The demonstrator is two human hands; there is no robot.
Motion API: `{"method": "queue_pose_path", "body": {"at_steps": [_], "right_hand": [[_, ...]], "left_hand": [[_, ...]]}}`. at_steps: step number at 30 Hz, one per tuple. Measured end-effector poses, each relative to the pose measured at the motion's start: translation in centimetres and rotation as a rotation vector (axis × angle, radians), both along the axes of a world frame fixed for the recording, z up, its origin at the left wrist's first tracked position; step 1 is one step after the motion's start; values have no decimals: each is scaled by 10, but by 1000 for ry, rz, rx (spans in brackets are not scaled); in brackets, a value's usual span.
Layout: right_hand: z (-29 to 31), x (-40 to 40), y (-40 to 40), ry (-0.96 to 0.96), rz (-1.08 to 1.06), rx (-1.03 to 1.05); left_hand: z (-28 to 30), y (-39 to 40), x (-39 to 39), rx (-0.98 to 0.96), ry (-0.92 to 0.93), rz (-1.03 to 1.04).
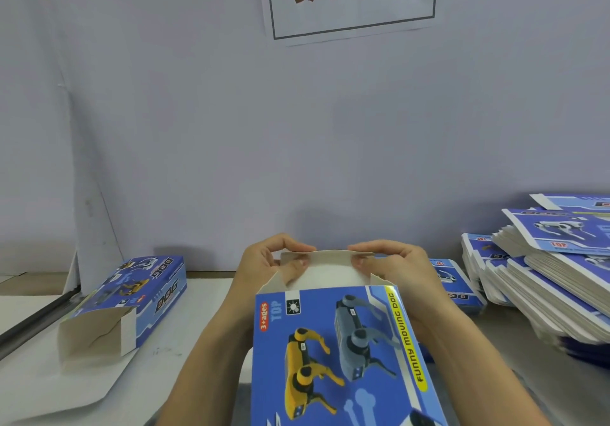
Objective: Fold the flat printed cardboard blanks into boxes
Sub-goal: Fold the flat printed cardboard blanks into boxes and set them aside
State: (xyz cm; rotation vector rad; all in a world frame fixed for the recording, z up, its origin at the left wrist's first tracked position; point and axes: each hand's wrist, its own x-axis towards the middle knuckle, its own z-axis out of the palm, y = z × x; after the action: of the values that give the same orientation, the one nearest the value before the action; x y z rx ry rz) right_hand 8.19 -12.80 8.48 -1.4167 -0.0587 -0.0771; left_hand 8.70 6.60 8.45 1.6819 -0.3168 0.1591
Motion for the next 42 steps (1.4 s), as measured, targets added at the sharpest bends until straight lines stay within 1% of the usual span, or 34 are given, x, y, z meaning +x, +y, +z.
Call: {"method": "queue_pose_path", "body": {"at_steps": [2, 5, 6, 7, 8, 10, 11, 12, 13, 14, 16, 17, 18, 21, 22, 23, 24, 25, 27, 29, 31, 33, 34, 35, 37, 39, 42], "right_hand": [[0, 0, -2, -16, -34, 40], [-3, 4, -12, -82, -200, 189], [-4, 7, -18, -100, -272, 258], [-5, 9, -25, -112, -353, 330], [-6, 11, -33, -123, -434, 390], [-8, 11, -47, -142, -556, 478], [-9, 10, -51, -137, -590, 510], [-10, 9, -55, -122, -604, 535], [-12, 8, -57, -96, -603, 549], [-12, 8, -58, -59, -600, 558], [-14, 10, -59, 9, -570, 630], [-14, 10, -59, 30, -532, 695], [-15, 10, -59, 45, -502, 745], [-19, 10, -58, 75, -469, 730], [-20, 10, -58, 72, -457, 682], [-21, 11, -57, 74, -435, 608], [-21, 12, -55, 81, -402, 500], [-21, 13, -52, 91, -354, 379], [-21, 15, -43, 88, -229, 113], [-23, 14, -34, 7, -62, -243], [-27, 10, -25, -60, 152, -672], [-32, 8, -17, -13, 312, -1039], [-34, 7, -12, 18, 335, -1167], [-37, 8, -9, 30, 318, -1252], [-39, 12, -7, 8, 212, -1306], [-39, 13, -6, -4, 154, -1315], [-37, 14, -9, -31, 148, -1323]], "left_hand": [[0, -4, -1, -85, 27, -17], [-1, -8, 0, -117, 15, 2], [-1, -9, 2, -142, 57, -57], [-1, -9, 2, -172, 144, -134], [0, -8, -3, -142, 227, -245], [-1, -1, -6, 65, 281, -365], [-3, 5, -8, 129, 294, -478], [-6, 12, -9, 141, 324, -620], [-6, 16, -13, 165, 353, -720], [-5, 20, -17, 189, 352, -756], [-3, 19, -22, 168, 299, -706], [-1, 16, -24, 96, 242, -635], [1, 12, -23, -34, 161, -537], [12, 20, -14, -647, -128, -136], [17, 26, -12, -797, -182, -29], [19, 33, -10, -860, -185, 56], [19, 38, -9, -862, -146, 127], [16, 41, -6, -813, -73, 182], [6, 36, -3, -607, 88, 231], [-7, 20, 1, -256, 169, 233], [-19, 5, 4, 84, 163, 188], [-24, -5, 4, 331, 135, 118], [-27, -9, 4, 447, 132, 79], [-30, -11, 3, 547, 131, 47], [-35, -13, 4, 653, 137, 30], [-36, -12, 5, 664, 138, 47], [-34, -10, 5, 633, 116, 74]]}}
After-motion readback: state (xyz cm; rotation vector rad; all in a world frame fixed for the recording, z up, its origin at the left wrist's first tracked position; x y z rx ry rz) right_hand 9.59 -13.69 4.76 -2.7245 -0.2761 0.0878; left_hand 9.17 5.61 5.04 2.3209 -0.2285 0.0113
